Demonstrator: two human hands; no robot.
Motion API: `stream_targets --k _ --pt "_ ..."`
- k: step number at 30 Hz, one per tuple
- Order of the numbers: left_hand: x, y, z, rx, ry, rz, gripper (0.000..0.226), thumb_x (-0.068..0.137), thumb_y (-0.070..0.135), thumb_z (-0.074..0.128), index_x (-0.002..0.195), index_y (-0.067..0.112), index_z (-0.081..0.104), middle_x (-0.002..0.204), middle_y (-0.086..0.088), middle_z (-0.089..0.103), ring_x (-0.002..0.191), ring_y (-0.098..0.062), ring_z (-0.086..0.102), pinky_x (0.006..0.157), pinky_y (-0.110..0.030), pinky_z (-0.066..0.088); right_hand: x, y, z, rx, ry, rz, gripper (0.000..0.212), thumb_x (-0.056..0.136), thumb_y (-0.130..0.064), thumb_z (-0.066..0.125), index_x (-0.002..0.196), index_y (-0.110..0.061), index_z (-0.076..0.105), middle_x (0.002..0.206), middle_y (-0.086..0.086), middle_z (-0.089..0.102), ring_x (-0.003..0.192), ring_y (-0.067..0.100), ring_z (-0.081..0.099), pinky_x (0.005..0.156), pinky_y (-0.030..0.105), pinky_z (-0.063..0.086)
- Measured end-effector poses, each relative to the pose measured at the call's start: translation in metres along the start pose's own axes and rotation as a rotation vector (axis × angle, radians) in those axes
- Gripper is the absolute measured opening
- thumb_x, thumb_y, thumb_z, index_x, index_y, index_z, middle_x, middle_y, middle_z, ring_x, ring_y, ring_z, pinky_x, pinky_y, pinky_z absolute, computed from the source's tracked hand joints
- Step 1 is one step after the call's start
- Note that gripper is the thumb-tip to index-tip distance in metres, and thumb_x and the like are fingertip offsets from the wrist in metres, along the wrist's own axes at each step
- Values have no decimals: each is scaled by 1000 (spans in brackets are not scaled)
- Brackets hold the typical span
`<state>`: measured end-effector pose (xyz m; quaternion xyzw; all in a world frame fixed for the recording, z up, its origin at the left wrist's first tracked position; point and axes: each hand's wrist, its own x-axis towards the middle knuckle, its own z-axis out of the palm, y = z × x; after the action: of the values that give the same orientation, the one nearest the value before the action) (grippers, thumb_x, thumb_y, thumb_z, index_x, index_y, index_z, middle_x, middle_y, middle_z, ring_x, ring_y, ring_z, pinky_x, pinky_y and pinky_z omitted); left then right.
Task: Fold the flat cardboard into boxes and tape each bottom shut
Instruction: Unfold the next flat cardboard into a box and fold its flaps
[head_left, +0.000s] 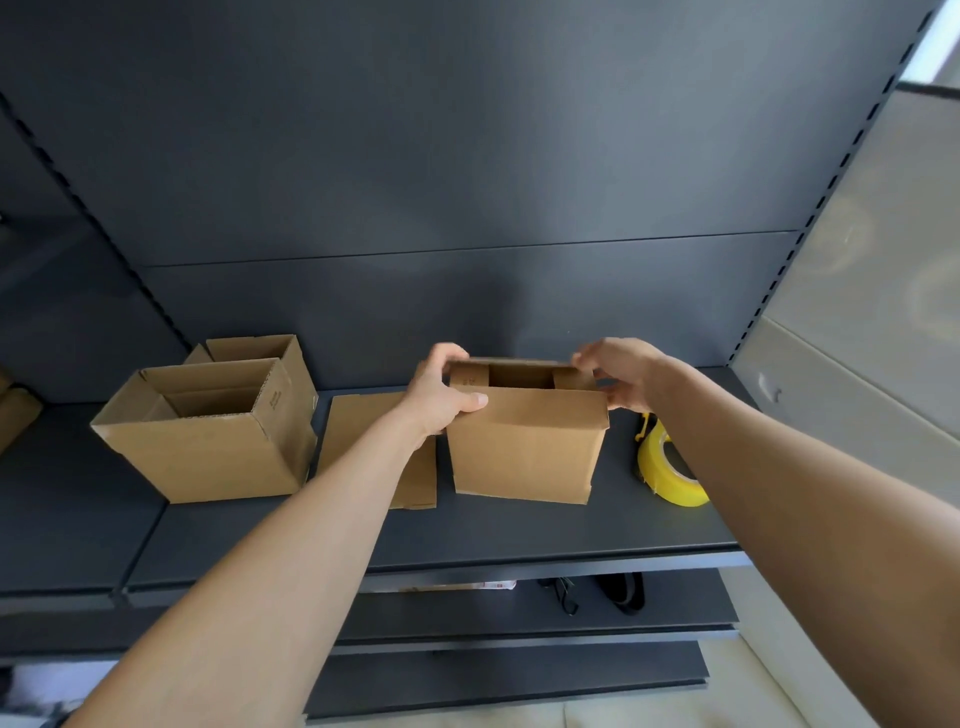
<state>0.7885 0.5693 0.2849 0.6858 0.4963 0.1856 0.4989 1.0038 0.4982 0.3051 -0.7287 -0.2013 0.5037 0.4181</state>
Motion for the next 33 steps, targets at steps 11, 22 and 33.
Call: stream_targets --k 11,22,33 --pt "-5 -4 11 -144 109 -78 12 88 22 66 99 27 67 121 0 56 114 -26 52 94 -44 46 9 15 11 17 -1 -32 45 89 14 44 121 -16 58 108 8 55 81 21 57 94 41 49" --pt "1 3 22 -171 251 -80 14 89 11 65 101 11 71 87 13 55 99 -15 48 92 -36 41 14 35 -13 65 -285 -68 47 91 -1 59 130 -27 51 130 5 52 114 25 56 95 36 47" --pt "-1 4 27 -141 276 -50 11 90 13 63 99 10 69 94 9 59 90 -11 50 82 -30 41 15 36 -13 43 -306 -120 46 93 -8 56 134 -29 48 135 5 50 110 21 56 93 32 46"
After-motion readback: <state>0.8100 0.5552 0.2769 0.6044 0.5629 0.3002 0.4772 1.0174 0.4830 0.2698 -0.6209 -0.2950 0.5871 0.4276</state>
